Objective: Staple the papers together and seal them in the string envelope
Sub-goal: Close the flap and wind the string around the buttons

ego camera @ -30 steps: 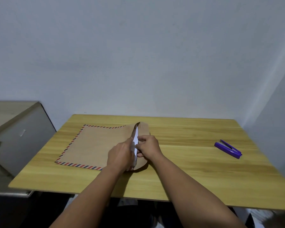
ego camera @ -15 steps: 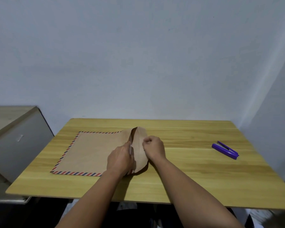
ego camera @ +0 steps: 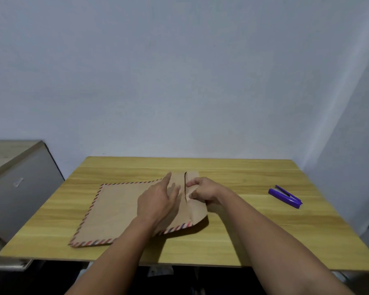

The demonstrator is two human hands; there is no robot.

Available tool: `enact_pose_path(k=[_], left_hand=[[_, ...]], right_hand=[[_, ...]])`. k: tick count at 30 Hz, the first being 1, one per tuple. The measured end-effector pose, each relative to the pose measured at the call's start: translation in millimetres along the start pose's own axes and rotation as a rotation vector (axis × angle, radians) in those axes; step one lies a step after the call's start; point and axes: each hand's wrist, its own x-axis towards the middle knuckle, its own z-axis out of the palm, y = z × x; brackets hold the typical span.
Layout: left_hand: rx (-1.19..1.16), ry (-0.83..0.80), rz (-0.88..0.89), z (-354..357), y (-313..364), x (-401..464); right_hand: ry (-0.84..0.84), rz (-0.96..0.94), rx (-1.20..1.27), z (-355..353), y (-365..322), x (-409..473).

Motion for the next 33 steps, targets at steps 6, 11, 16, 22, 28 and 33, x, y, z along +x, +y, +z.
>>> enact_pose_path(k=[6, 11, 16, 22, 28, 33], left_hand=[[0.109, -0.081, 0.139, 6.1, -33.2, 18.8], [0.201, -0.216, 0.212, 21.5, -47.5, 32.6], [0.323, -0.299, 0.208, 39.5, -40.6, 29.3], [0.401, -0.162, 0.098, 70.2, -10.6, -4.8], [0.367, -0.121, 0.079, 57.2, -9.6, 30.7], [0.33, -0.14, 0.172, 62.2, -41.3, 74.3]], right_hand=[[-0.068, 0.071, -0.47, -53.9, -22.0, 16.3], [0.232, -0.142, -0.588, -55.3, -34.5, 65.4], [0.423, -0.31, -0.752, -27.7, -39.7, 111.4], [0.296, -0.452, -0.795, -7.6, -18.1, 106.6], [0.43, -0.509, -0.944, -10.8, 19.2, 84.0], [0.416, -0.579, -1.052, -17.1, 36.6, 78.1]])
